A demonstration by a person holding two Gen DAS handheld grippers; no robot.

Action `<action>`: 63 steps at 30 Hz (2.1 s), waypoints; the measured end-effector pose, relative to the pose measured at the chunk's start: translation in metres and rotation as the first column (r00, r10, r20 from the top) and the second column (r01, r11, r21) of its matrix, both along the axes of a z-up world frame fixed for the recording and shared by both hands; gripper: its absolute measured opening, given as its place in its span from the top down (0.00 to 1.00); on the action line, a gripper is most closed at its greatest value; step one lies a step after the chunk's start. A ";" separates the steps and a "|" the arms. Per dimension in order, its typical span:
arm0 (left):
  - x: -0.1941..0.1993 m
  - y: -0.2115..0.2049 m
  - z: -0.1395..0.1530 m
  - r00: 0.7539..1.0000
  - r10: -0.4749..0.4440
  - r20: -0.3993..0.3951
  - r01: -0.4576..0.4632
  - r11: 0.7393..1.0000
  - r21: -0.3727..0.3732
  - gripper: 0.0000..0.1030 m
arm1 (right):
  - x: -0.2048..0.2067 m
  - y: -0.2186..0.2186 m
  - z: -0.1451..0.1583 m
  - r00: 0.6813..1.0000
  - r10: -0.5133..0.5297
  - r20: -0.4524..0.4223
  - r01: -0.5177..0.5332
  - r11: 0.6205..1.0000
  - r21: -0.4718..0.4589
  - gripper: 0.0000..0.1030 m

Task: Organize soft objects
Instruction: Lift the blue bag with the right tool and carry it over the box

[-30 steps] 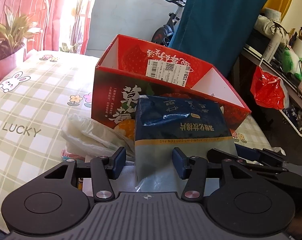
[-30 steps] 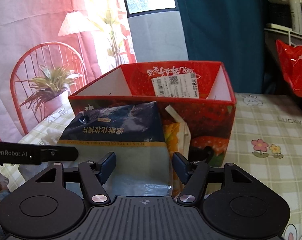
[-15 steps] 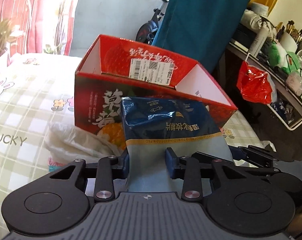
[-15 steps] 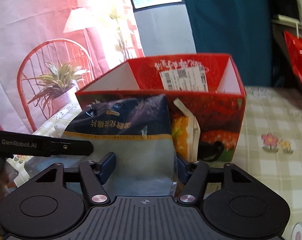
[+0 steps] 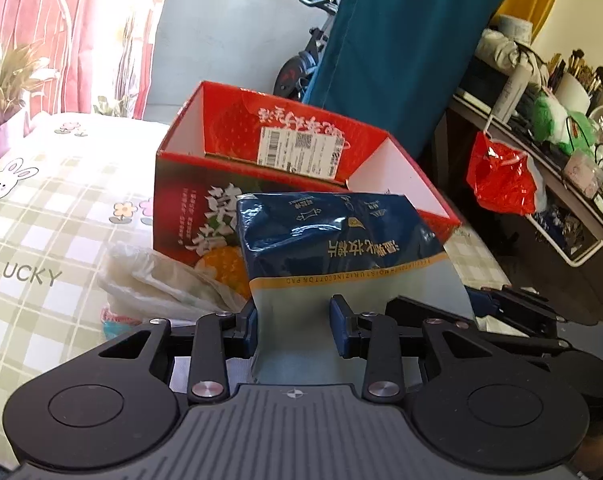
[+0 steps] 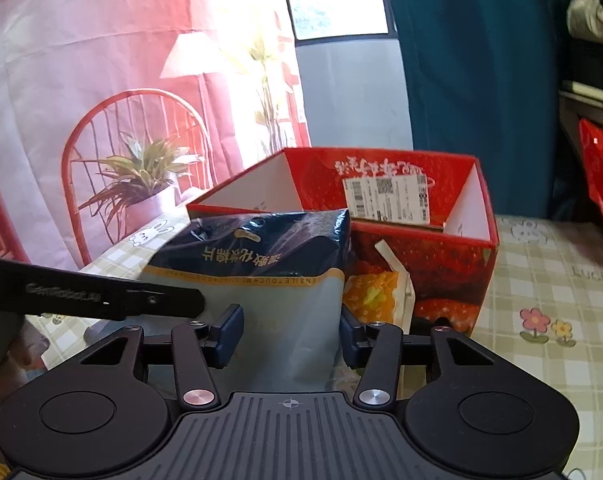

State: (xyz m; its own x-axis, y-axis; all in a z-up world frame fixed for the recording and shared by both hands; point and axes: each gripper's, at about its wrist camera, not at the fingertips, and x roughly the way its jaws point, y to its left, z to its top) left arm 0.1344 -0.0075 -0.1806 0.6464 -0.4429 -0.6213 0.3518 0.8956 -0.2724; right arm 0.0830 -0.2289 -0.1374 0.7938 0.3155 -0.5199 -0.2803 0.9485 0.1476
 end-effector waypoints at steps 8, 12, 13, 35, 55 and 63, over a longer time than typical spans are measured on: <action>-0.012 0.004 0.007 0.999 0.022 0.034 -0.022 1.000 -0.017 0.62 | -0.012 0.002 0.011 0.999 0.011 0.039 -0.010 1.000 -0.005 0.56; -0.019 0.001 0.014 0.997 0.016 0.070 -0.016 1.000 -0.004 0.62 | -0.017 0.002 0.016 0.999 0.012 0.052 -0.011 1.000 -0.006 0.56; -0.020 0.000 0.016 0.996 0.015 0.084 -0.015 1.000 0.001 0.61 | -0.019 0.002 0.018 0.998 0.013 0.058 -0.012 1.000 -0.011 0.56; -0.016 0.002 0.053 0.981 -0.008 0.196 0.009 1.000 -0.005 0.60 | -0.024 -0.002 0.050 0.991 0.056 0.120 -0.047 0.996 -0.070 0.75; 0.098 -0.031 0.102 0.951 -0.060 0.303 0.066 0.998 -0.010 0.60 | 0.061 -0.013 0.082 0.953 0.080 0.293 -0.008 0.971 -0.238 0.75; 0.130 -0.049 0.095 0.947 -0.033 0.321 0.016 0.998 0.057 0.60 | 0.110 -0.016 0.055 0.944 0.060 0.324 0.034 0.960 -0.277 0.77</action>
